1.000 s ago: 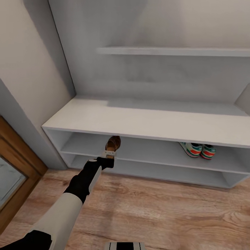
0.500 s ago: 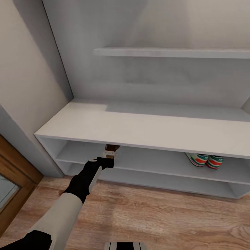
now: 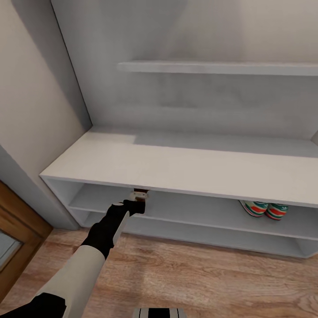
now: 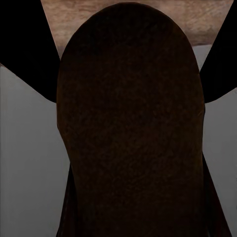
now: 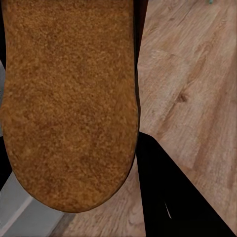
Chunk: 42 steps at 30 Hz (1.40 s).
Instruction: Pick up the two gym shoes and the two sandals from the corridor floor and place them onto the hallstand (shoe rack) in the corridor, making sure they are on the rack and not on the floor. Arrange them so the two gym shoes are next to each other and the two sandals are next to each other.
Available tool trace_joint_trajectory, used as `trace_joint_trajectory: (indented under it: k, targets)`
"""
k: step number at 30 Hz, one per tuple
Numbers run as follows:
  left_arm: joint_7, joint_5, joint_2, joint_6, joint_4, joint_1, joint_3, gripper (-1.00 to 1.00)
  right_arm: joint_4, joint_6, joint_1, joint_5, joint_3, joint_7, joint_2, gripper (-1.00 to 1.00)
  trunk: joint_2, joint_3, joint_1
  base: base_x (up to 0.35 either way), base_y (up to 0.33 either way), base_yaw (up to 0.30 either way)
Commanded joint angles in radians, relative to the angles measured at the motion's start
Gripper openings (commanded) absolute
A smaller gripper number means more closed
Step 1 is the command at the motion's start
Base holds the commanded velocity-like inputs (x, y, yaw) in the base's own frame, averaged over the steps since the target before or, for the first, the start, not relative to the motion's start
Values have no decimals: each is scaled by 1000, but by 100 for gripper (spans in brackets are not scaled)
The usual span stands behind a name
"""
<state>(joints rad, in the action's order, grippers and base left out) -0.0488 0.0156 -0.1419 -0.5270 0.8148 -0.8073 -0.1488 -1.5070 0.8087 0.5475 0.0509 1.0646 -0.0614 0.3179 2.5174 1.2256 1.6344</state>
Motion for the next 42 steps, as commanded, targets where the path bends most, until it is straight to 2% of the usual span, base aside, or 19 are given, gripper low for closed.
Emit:
trace_joint_trajectory:
  k: [1, 19, 42]
  targets:
    - [-2, 1, 0, -5, 1, 0, 0, -100, -1, 6, 1, 1, 0, -1, 0, -100, 0, 1, 0, 15, 0, 0]
    - [-2, 1, 0, -5, 1, 0, 0, -100, -1, 6, 1, 2, -1, -1, 1, -100, 0, 1, 0, 95, 0, 0]
    - [-2, 1, 0, -5, 1, 0, 0, -100, -1, 6, 1, 2, 0, -1, 1, -100, 0, 1, 0, 3, 0, 0]
